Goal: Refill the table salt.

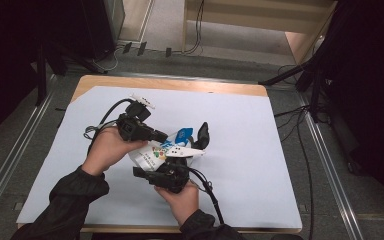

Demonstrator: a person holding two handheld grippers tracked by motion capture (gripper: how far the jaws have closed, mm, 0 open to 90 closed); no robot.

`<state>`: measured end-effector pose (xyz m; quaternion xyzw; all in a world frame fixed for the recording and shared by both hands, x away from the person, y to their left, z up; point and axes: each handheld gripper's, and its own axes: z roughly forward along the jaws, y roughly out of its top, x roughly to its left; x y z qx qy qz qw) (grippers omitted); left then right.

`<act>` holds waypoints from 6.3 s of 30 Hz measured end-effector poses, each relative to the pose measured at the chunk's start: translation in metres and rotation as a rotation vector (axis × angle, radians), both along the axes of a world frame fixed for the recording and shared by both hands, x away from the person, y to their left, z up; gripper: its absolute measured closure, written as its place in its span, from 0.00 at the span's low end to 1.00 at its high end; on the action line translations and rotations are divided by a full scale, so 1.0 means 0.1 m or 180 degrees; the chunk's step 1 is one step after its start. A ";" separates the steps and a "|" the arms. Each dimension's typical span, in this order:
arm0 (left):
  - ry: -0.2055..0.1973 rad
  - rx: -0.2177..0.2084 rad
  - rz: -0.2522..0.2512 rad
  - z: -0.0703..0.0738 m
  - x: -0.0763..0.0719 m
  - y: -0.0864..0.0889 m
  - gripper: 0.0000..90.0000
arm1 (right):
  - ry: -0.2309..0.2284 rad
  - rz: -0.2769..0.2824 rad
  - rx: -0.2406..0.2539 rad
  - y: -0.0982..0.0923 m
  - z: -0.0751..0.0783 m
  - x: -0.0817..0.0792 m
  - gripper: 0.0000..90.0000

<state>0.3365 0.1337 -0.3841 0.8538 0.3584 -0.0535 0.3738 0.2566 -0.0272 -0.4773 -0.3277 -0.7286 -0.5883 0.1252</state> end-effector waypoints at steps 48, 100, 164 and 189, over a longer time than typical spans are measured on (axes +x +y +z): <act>-0.0057 0.0011 0.0060 0.00 0.04 -0.02 0.98 | 0.0010 -0.0069 -0.0156 0.05 0.03 0.06 0.78; -0.0093 0.0076 0.0102 0.00 0.03 -0.03 0.99 | -0.0051 0.0010 -0.0237 0.06 0.05 0.08 0.78; -0.0063 0.0008 0.0024 0.02 0.03 -0.01 0.97 | -0.0131 0.0007 -0.0210 0.04 0.08 0.06 0.80; -0.0022 -0.0029 0.0024 0.03 0.05 0.01 0.99 | -0.0160 -0.0005 -0.0182 0.03 0.07 0.06 0.81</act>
